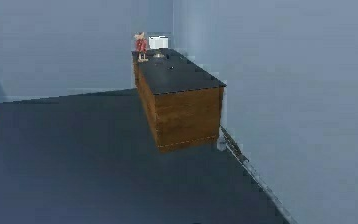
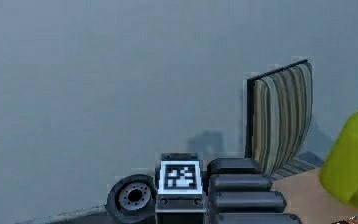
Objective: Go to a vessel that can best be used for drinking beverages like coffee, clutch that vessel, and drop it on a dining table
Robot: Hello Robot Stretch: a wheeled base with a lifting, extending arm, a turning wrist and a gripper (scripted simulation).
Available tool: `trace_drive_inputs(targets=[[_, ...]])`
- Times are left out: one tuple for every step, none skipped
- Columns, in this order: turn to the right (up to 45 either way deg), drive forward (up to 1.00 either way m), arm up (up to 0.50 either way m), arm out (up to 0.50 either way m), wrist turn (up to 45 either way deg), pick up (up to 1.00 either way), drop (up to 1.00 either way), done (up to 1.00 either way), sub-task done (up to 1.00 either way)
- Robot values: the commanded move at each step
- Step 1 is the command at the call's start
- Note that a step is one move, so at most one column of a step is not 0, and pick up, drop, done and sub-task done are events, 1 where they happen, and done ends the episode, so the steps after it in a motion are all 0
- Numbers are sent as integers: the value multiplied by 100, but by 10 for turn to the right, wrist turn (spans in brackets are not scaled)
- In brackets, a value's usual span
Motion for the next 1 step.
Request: trace_drive_inputs(targets=[[450, 0, 0, 0, 0, 0, 0, 0, 0]])
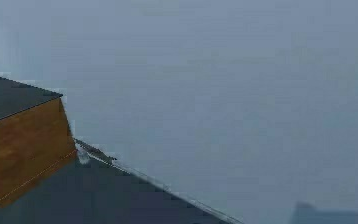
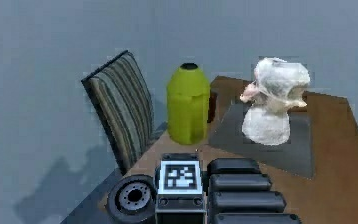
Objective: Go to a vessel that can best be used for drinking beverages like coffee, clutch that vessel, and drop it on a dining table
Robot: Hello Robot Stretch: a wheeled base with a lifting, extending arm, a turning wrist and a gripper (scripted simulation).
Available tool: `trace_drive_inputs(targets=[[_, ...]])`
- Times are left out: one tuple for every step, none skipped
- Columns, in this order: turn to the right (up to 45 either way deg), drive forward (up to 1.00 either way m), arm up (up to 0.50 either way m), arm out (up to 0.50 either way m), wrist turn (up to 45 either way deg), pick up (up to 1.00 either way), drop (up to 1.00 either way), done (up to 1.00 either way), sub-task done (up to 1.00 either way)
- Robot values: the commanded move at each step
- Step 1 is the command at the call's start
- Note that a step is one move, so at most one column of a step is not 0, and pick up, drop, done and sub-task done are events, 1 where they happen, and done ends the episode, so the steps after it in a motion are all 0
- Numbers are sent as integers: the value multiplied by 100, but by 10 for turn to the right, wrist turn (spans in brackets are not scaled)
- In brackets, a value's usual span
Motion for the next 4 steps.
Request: trace_drive_inputs(targets=[[450, 0, 0, 0, 0, 0, 0, 0, 0], [450, 0, 0, 0, 0, 0, 0, 0, 0], [30, 0, 0, 0, 0, 0, 0, 0, 0], [-450, 0, 0, 0, 0, 0, 0, 0, 0]])
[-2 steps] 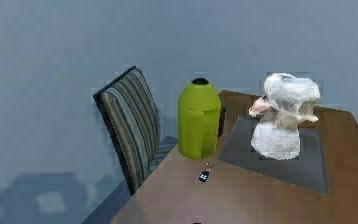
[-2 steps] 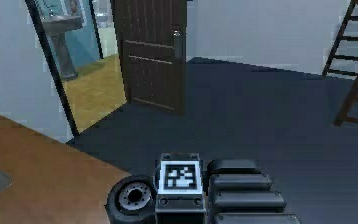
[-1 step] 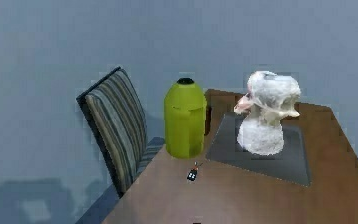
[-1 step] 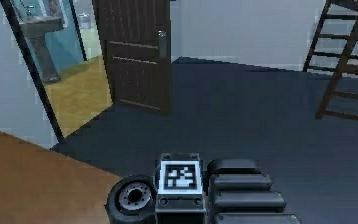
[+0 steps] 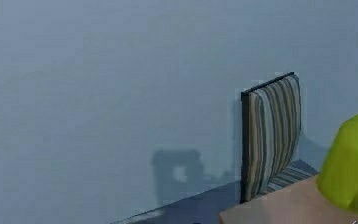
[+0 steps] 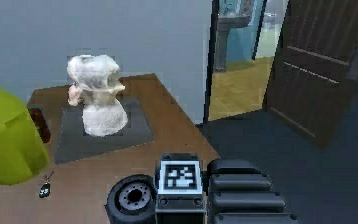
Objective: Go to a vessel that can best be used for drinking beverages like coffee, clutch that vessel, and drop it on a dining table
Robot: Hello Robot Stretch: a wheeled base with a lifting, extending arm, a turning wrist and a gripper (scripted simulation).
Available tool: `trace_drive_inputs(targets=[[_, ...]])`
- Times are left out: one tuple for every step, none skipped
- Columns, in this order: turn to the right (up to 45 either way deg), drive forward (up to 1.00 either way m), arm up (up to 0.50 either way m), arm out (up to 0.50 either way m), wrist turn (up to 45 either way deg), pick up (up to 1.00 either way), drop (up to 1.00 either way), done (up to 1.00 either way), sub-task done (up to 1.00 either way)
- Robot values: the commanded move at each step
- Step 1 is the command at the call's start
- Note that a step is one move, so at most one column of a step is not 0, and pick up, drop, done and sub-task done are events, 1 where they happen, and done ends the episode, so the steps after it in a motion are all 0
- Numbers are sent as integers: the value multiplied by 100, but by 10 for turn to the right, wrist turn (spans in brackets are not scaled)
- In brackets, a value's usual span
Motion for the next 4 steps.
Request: trace_drive_inputs(targets=[[-450, 0, 0, 0, 0, 0, 0, 0, 0], [-330, 0, 0, 0, 0, 0, 0, 0, 0], [450, 0, 0, 0, 0, 0, 0, 0, 0], [450, 0, 0, 0, 0, 0, 0, 0, 0]])
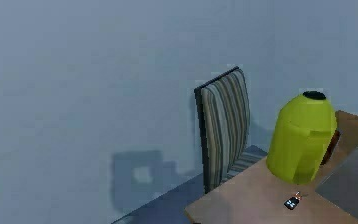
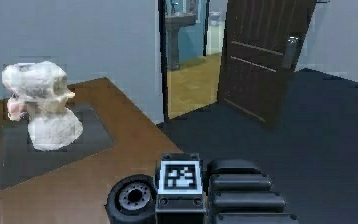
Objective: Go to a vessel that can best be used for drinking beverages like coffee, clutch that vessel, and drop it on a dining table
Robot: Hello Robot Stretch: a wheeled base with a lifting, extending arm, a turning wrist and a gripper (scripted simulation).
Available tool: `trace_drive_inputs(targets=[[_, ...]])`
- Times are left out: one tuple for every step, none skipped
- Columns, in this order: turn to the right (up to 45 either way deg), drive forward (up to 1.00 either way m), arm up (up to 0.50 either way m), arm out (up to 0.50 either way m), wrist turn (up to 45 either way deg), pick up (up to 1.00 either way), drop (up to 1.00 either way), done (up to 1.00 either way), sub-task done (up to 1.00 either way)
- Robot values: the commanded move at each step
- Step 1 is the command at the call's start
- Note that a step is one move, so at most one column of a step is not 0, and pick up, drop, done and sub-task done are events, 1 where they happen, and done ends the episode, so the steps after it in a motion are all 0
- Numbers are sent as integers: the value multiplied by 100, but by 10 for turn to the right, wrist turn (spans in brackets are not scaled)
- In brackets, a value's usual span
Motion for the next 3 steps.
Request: trace_drive_inputs(targets=[[90, 0, 0, 0, 0, 0, 0, 0, 0], [0, 5, 0, 0, 0, 0, 0, 0, 0], [-450, 0, 0, 0, 0, 0, 0, 0, 0]])
